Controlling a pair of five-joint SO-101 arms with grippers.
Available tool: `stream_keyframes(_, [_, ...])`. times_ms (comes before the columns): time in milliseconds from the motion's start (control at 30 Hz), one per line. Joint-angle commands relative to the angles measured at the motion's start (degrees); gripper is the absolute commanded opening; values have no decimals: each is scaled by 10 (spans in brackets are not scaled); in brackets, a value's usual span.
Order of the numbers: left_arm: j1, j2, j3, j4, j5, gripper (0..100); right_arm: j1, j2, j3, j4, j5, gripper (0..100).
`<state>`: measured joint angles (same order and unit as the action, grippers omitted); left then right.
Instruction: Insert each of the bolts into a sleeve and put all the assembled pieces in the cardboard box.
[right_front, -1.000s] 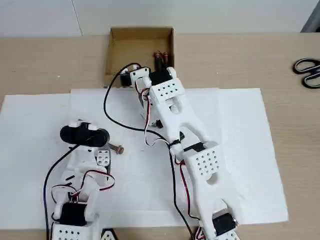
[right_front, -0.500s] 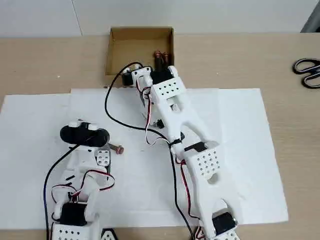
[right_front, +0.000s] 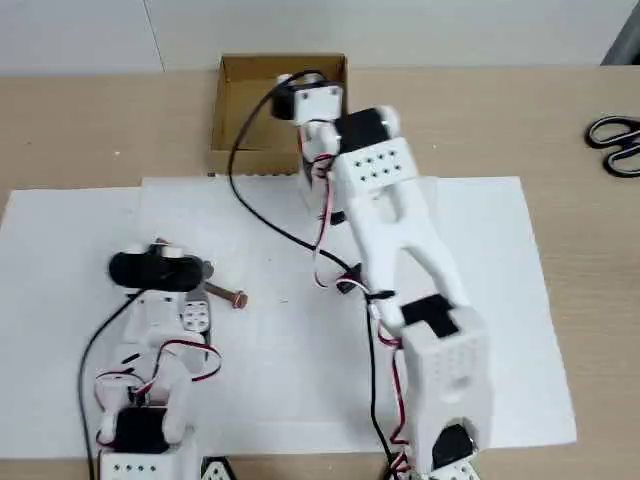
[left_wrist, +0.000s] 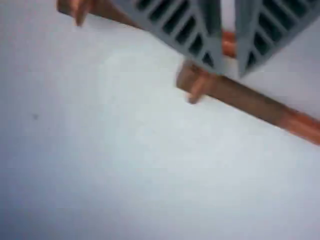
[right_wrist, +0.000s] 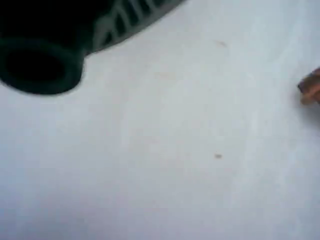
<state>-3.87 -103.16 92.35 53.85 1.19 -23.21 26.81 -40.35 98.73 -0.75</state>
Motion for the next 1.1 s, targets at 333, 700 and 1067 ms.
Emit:
stream_keyframes(333, [-47,-1,-148,113,-37,51,130,-269,264,8,-13,3])
stream_keyframes(700, [-47,289,-402,113,-44,50,224,-344,430,-13,-13,4])
stream_keyframes(1067, [-42,660,-730,251,-79,53,231,-381,522,-71,-13,4])
